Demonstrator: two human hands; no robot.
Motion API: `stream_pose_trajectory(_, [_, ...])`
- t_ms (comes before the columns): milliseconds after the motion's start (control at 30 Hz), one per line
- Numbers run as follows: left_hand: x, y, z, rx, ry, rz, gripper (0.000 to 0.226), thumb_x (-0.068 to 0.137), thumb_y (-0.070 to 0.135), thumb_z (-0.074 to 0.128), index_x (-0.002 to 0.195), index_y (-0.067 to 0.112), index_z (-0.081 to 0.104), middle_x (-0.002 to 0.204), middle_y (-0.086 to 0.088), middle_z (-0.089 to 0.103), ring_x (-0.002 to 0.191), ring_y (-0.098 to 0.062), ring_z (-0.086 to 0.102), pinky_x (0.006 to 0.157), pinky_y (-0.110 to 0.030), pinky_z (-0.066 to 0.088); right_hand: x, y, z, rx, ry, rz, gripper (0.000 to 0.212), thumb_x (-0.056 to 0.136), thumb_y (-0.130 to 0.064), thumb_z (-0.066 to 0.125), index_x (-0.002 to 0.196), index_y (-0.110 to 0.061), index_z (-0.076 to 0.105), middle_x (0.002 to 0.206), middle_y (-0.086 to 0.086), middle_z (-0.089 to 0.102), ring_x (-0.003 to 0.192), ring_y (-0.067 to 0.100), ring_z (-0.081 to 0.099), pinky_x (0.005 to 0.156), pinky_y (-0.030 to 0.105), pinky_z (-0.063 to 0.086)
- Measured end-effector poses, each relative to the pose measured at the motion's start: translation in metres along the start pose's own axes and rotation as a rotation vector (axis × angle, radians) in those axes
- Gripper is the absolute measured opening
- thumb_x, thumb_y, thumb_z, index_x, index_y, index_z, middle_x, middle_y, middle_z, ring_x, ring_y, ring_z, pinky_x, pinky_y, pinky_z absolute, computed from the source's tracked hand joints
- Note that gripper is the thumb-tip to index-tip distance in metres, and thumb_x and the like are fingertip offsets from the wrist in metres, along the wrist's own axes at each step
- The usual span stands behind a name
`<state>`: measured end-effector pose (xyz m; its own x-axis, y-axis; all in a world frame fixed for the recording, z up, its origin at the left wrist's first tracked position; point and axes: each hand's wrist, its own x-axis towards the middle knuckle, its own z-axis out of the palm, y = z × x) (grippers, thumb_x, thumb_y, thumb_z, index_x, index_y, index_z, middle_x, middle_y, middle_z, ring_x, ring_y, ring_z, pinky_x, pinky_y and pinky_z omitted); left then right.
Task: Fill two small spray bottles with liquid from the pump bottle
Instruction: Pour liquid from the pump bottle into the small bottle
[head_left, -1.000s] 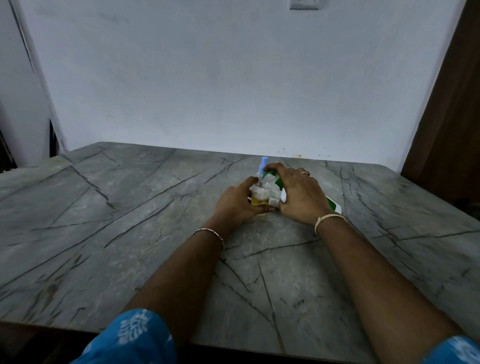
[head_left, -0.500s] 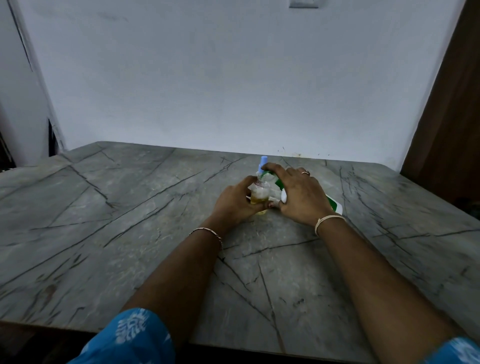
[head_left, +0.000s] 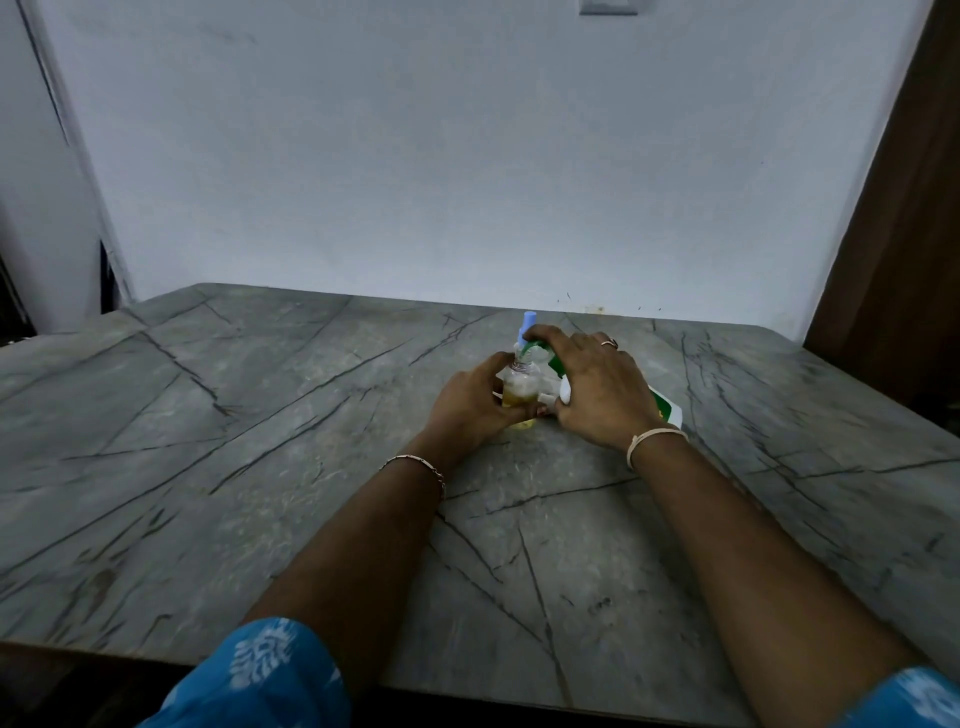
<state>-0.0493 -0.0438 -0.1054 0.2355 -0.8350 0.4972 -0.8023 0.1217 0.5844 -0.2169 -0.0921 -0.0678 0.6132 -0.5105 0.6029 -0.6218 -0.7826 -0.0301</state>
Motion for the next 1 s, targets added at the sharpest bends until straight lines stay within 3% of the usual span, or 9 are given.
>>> stream_pose_trajectory(167, [0.0009, -0.0007, 0.0005, -0.003, -0.011, -0.005, 0.078, 0.066, 0.057, 0.076, 0.133, 0.029, 0.047, 0.109, 0.002, 0.069, 0.082, -0.007, 0.062, 0.066, -0.013, 0.042, -0.0018, 0.0034, -0.0029, -0.025, -0.041, -0.009, 0.095, 0.076, -0.031, 0.074, 0.146, -0.048, 0.012, 0.099, 0.004, 0.056, 0.101, 0.026, 0.051, 0.084, 0.039, 0.044])
stream_pose_trajectory(233, [0.0007, -0.0003, 0.0002, 0.000, -0.013, -0.003, 0.079, 0.066, 0.056, 0.076, 0.134, 0.029, 0.046, 0.109, 0.002, 0.069, 0.078, -0.003, 0.058, 0.063, -0.010, 0.038, -0.0016, 0.0031, -0.0037, -0.014, -0.047, 0.000, 0.090, 0.075, -0.028, 0.073, 0.143, -0.047, 0.018, 0.101, 0.003, 0.057, 0.103, 0.026, 0.051, 0.085, 0.039, 0.045])
stream_pose_trajectory(600, [0.0010, -0.0002, -0.0001, 0.023, -0.016, -0.022, 0.078, 0.067, 0.057, 0.076, 0.133, 0.031, 0.046, 0.105, 0.003, 0.071, 0.082, -0.008, 0.064, 0.070, -0.021, 0.045, 0.0020, -0.0042, -0.0048, 0.003, -0.021, 0.012, 0.074, 0.074, -0.025, 0.072, 0.136, -0.033, 0.033, 0.112, 0.005, 0.060, 0.108, 0.029, 0.052, 0.089, 0.042, 0.045])
stream_pose_trajectory(767, [0.0009, 0.0008, -0.0004, 0.013, -0.012, -0.019, 0.077, 0.066, 0.058, 0.076, 0.132, 0.030, 0.047, 0.106, 0.003, 0.070, 0.077, -0.005, 0.060, 0.066, -0.017, 0.042, 0.0009, -0.0011, -0.0030, -0.005, -0.037, 0.001, 0.080, 0.076, -0.028, 0.072, 0.140, -0.039, 0.026, 0.106, 0.005, 0.058, 0.107, 0.029, 0.051, 0.088, 0.042, 0.045])
stream_pose_trajectory(900, [0.0003, 0.0005, 0.0003, 0.020, -0.008, -0.012, 0.079, 0.066, 0.059, 0.075, 0.134, 0.029, 0.046, 0.109, 0.002, 0.070, 0.088, -0.012, 0.066, 0.073, -0.022, 0.047, -0.0014, 0.0026, -0.0043, -0.048, -0.057, -0.013, 0.095, 0.078, -0.031, 0.072, 0.147, -0.048, 0.009, 0.099, 0.005, 0.054, 0.101, 0.027, 0.050, 0.082, 0.039, 0.044])
stream_pose_trajectory(1000, [-0.0001, 0.0012, -0.0001, 0.018, -0.018, -0.003, 0.078, 0.067, 0.057, 0.076, 0.133, 0.029, 0.046, 0.110, 0.001, 0.069, 0.089, -0.012, 0.066, 0.075, -0.023, 0.049, -0.0019, 0.0019, -0.0053, -0.038, -0.063, -0.001, 0.088, 0.077, -0.027, 0.071, 0.144, -0.047, 0.016, 0.099, 0.004, 0.054, 0.102, 0.028, 0.051, 0.084, 0.040, 0.045])
